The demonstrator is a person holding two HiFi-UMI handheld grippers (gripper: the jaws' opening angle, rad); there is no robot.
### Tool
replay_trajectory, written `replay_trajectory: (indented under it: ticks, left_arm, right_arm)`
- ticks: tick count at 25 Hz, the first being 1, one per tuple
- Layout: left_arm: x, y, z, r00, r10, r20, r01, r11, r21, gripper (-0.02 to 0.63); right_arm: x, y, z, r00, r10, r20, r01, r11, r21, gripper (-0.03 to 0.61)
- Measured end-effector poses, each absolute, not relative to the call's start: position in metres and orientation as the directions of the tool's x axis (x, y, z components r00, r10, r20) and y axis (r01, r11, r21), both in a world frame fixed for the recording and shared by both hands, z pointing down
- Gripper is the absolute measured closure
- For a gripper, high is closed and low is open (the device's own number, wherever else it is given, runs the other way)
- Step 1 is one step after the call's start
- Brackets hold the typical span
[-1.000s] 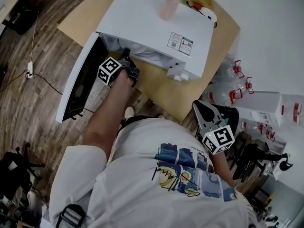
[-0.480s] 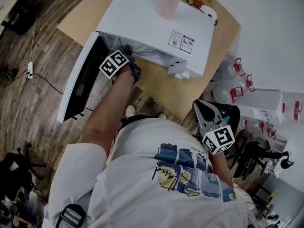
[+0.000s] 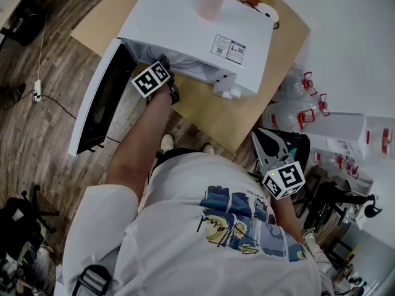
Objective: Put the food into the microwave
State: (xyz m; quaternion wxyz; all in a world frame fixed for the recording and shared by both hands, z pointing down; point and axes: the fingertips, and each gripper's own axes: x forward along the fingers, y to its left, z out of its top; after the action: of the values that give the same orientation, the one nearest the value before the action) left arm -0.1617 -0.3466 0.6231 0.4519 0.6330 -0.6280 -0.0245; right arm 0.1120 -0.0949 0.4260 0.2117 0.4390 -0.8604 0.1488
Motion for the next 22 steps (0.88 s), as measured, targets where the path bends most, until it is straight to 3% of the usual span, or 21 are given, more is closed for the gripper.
replay_trajectory:
  ticks: [4, 14, 19, 22]
  left_arm:
    - [-0.166, -0.34, 0.62, 0.179, -0.825, 0.536, -0.793, 0.201, 0.575, 0.431]
    - [-0.168, -0.299, 0.601, 0.152, -0.847, 0.51, -0.81, 0.189, 0.555, 0.419]
    - [-0.154, -0.262, 0.596, 0.179, -0.821, 0.542, -0.841, 0.158, 0.517, 0.466]
    - [-0.143, -0.237, 0.587, 0.209, -0.815, 0.541, -0.853, 0.118, 0.508, 0.535]
  right_arm:
    - [0.119, -0.091, 0.428, -0.536, -0.687, 0.491, -0.811, 0.58, -0.075, 0.557]
    - [0.124, -0.09, 0.427, -0.623, -0.634, 0.459, -0.744, 0.661, -0.097, 0.557]
    - [0.131, -0.088, 0.432, -0.656, -0.608, 0.446, -0.713, 0.694, -0.103, 0.561]
    - [0.134, -0.089, 0.433, -0.682, -0.588, 0.435, -0.687, 0.718, -0.108, 0.565]
